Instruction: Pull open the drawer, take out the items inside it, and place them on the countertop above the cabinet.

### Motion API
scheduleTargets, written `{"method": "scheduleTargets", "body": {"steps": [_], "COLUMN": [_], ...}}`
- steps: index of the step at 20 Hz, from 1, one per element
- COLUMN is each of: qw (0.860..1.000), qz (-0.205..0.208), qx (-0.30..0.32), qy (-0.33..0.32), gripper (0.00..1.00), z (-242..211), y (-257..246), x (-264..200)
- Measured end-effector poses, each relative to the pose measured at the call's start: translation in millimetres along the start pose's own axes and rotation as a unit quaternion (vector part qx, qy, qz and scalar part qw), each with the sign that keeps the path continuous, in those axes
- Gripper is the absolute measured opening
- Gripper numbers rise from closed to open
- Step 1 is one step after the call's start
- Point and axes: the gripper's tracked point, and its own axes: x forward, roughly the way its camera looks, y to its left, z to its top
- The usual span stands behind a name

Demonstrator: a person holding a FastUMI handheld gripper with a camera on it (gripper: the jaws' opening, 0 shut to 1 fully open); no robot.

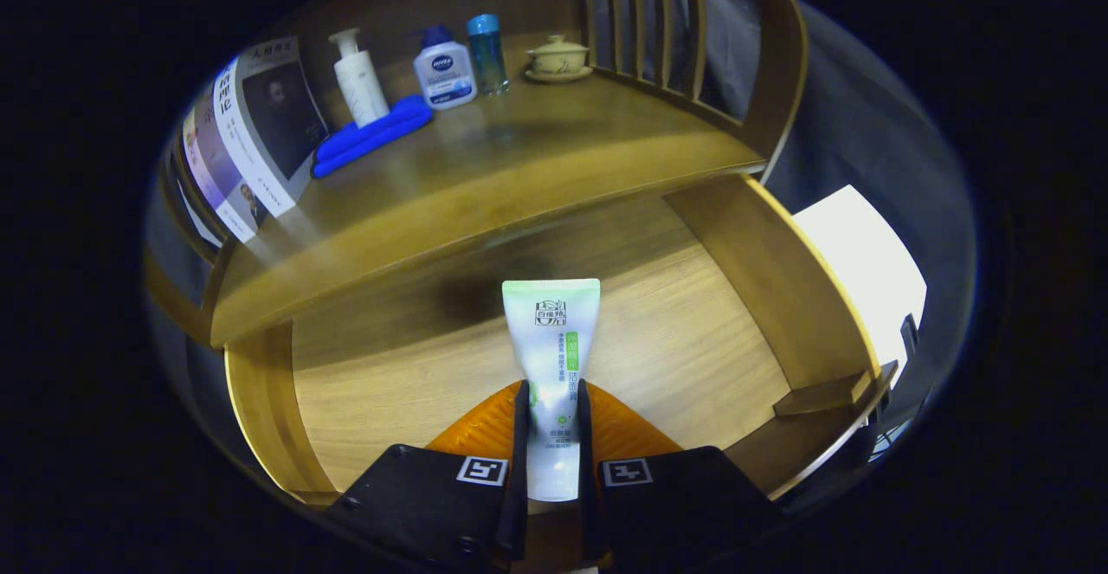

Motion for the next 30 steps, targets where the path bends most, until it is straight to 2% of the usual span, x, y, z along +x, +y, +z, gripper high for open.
{"method": "scheduleTargets", "body": {"steps": [8, 14, 22, 26, 30], "qw": [0.999, 0.996, 0.991, 0.985, 0.981], "qz": [0.008, 0.04, 0.081, 0.115, 0.125], "qx": [0.025, 0.04, 0.042, 0.057, 0.056], "qy": [-0.035, -0.064, -0.099, -0.115, -0.135], "gripper": [0.26, 0.26, 0.26, 0.26, 0.26], "z": [12, 38, 88, 118, 148], "y": [-5, 16, 44, 65, 75], "x": [-28, -37, -35, -30, -24]}}
